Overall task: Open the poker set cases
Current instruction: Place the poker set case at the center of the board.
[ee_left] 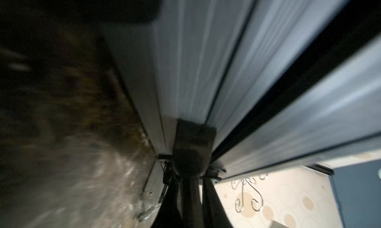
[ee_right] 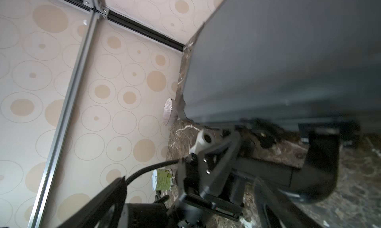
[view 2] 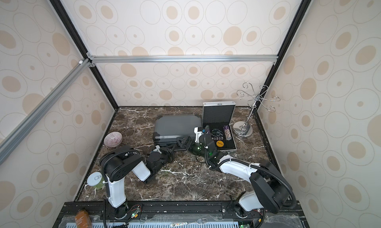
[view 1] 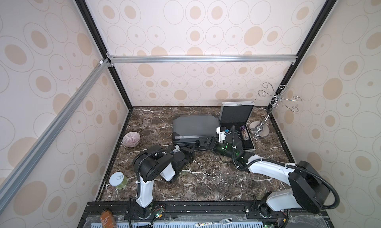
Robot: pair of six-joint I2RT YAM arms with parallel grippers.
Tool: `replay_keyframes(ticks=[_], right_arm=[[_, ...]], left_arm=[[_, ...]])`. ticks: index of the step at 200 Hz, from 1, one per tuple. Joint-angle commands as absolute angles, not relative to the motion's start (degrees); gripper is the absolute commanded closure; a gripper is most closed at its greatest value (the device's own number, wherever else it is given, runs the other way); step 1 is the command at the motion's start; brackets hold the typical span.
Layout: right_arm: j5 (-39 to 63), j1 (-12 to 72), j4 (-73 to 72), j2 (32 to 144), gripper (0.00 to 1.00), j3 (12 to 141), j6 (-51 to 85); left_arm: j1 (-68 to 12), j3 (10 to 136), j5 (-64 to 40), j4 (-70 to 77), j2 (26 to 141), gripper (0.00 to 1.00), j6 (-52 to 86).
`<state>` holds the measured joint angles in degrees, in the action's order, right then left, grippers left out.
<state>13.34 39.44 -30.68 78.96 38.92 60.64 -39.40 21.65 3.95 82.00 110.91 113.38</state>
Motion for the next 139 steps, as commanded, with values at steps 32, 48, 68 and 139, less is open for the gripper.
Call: replay_keyframes(ticks=[32,48,68,139], right_arm=[[9.56,39.21,-21.59,75.64,0.0,40.9,50.05],[8.98,39.19,-19.95,75.23,0.0,41.13,48.38],[8.05,39.16,-18.16,74.41,0.0,41.13,46.78],[6.41,39.03,-15.49,74.3,0.01,41.56,44.87]], left_arm=[[-39.98,20.57,4.22,105.56,109.45,1.0,126.44],[-40.14,19.96,4.39,105.56,109.38,1.0,126.25],[-40.3,18.94,4.61,105.53,109.25,0.9,126.04],[-41.29,17.75,4.39,105.56,109.78,0.49,125.59]])
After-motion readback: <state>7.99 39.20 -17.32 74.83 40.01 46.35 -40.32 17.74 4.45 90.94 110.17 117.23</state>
